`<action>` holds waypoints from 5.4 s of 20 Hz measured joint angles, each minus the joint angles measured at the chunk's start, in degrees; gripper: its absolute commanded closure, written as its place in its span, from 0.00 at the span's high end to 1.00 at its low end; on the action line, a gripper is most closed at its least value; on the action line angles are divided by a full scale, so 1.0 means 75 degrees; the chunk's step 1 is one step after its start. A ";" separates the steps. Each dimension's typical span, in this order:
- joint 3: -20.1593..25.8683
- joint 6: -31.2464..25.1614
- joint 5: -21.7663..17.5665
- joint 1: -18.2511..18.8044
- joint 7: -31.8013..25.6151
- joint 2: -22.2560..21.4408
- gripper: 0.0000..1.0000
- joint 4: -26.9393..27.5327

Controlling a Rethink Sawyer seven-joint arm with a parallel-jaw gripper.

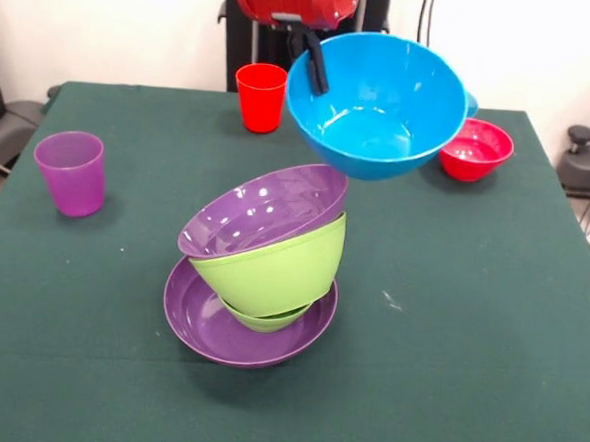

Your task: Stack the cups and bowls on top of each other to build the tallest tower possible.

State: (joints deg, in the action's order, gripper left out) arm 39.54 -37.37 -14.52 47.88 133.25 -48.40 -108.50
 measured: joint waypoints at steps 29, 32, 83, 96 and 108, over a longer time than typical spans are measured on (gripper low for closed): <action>0.1084 0.0646 -0.0828 0.1908 0.0000 0.0908 0.00 -0.0527; 0.1260 0.0455 -0.0823 0.2084 0.0000 0.0821 0.00 -0.0528; 0.1349 -0.0715 -0.1142 0.1479 -0.0002 0.1801 0.00 0.0880; 0.1520 -0.0844 -0.1137 0.1442 -0.0002 0.1321 0.00 0.0892; 0.1602 -0.0845 -0.0934 0.1430 -0.0002 0.0974 0.00 0.0889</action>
State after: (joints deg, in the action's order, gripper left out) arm 51.55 -43.71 -21.53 58.61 133.24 -41.10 -101.83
